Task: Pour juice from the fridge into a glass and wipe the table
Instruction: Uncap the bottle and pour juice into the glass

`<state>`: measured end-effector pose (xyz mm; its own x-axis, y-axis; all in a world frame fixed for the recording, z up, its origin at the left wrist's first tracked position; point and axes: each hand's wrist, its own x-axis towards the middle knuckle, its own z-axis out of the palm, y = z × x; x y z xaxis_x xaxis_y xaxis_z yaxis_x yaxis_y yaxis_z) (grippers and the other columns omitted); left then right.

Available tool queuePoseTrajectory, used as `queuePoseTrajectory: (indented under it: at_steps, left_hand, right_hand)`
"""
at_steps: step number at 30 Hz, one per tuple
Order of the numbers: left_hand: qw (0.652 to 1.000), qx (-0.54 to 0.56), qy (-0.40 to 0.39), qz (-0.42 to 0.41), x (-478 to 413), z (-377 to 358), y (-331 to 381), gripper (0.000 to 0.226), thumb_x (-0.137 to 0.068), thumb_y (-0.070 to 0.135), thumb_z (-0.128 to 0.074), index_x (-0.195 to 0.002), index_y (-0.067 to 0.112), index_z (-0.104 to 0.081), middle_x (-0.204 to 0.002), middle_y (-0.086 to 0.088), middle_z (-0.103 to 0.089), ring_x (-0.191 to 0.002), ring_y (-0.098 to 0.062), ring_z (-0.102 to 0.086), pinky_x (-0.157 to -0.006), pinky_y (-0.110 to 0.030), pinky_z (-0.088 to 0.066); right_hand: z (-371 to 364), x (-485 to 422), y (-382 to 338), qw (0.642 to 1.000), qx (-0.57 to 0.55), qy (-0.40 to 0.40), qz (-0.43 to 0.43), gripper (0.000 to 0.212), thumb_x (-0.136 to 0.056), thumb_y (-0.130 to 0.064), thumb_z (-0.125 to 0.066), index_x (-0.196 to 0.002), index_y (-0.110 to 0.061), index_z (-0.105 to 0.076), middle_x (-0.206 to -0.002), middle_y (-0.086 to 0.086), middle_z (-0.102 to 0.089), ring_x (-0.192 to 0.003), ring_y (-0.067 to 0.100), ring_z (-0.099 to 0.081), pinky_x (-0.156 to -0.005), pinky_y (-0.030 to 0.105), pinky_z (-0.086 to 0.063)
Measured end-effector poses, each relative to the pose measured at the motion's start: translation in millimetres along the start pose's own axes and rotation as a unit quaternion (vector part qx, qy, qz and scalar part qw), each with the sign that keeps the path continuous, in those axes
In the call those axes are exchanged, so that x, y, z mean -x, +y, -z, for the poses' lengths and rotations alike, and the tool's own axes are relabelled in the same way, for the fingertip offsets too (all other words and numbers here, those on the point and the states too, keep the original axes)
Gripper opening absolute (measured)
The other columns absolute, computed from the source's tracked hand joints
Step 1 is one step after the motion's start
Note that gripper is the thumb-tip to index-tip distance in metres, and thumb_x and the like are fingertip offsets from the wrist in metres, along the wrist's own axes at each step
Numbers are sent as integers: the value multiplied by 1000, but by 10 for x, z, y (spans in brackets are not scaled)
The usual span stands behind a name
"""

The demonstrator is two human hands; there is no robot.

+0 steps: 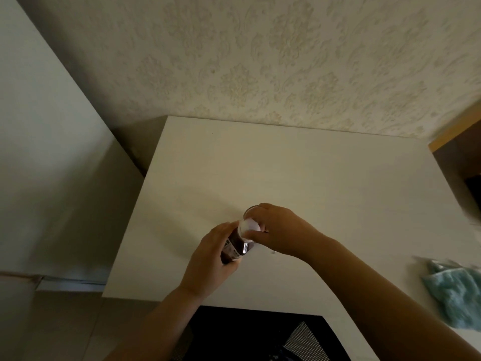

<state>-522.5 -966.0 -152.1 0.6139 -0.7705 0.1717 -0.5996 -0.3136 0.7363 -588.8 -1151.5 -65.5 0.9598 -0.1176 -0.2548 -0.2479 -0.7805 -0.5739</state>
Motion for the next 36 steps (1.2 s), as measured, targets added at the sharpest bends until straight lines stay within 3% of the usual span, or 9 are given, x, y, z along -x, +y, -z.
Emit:
queuePoseTrajectory:
  at_steps: [4, 7, 11, 16, 23, 26, 29, 33, 36]
  left_hand:
    - [1000, -13, -7, -8, -26, 4, 32, 76, -71, 22, -77, -137, 28, -38, -132, 3, -52, -115, -12, -54, -85, -28, -54]
    - [1000, 5, -4, 11, -56, 29, 47, 75, -73, 25, -76, -137, 27, -39, -132, 7, -50, -114, -7, -53, -86, -25, -53]
    - [1000, 4, -10, 7, -83, 61, 9, 75, -73, 22, -78, -138, 21, -41, -130, 4, -52, -114, -10, -54, -86, -30, -54]
    - [1000, -18, -16, -9, -33, 29, 14, 78, -71, 20, -78, -140, 23, -39, -132, 0, -52, -114, -15, -55, -83, -28, -55]
    - [999, 29, -29, 21, -3, 58, 69, 73, -73, 26, -73, -137, 32, -38, -128, 10, -51, -109, -4, -55, -81, -12, -48]
    - [999, -30, -10, 15, 43, 4, 114, 72, -71, 27, -76, -133, 30, -40, -125, 9, -55, -104, -7, -57, -75, -16, -52]
    - [997, -81, -19, 1, 103, -48, 119, 79, -65, 22, -80, -133, 29, -39, -123, 4, -59, -101, -14, -61, -70, -20, -54]
    - [998, 9, -26, 54, 72, 38, 80, 70, -69, 33, -75, -130, 32, -42, -121, 13, -54, -101, -4, -58, -74, -16, -51]
    - [997, 42, -46, 54, 48, 93, 61, 68, -71, 35, -73, -131, 39, -40, -119, 21, -50, -103, -1, -57, -76, -16, -52]
  right_hand:
    - [-140, -47, -79, 991, 94, 41, -81, 39, -92, -53, -32, -104, -23, -52, -92, -2, -62, -83, 20, -60, -66, 32, -47]
    - [-194, 7, -34, 988, 135, 69, -14, 47, -93, -56, -22, -121, -27, -45, -115, -2, -56, -100, 17, -54, -75, 31, -48]
    - [-157, 67, 39, 987, 126, 38, 88, 42, -97, -38, -32, -139, -32, -30, -133, 0, -44, -117, 17, -45, -89, 31, -47]
    - [-163, 15, 29, 987, 140, 75, 31, 39, -97, -44, -27, -124, -26, -46, -115, -1, -61, -99, 20, -59, -75, 34, -50]
    - [-190, -27, -55, 978, 156, 82, 112, 32, -96, -35, -27, -116, -16, -44, -99, 5, -62, -87, 23, -58, -66, 34, -48]
    - [-337, -87, -114, 980, 180, 91, 0, 19, -95, -29, -36, -106, -14, -41, -87, 6, -63, -70, 24, -59, -54, 32, -44]
    - [-425, -148, -159, 968, 180, 18, -173, 20, -93, -21, -42, -109, -10, -43, -83, 8, -51, -76, 32, -64, -51, 34, -39]
    - [-348, -100, -177, 977, 206, 46, -10, 25, -97, -35, -32, -105, -14, -44, -95, 5, -53, -78, 27, -61, -52, 34, -38]
    - [-188, -19, -176, 980, 180, 53, 72, 35, -95, -42, -22, -103, -16, -43, -87, 5, -61, -76, 25, -58, -57, 32, -42]
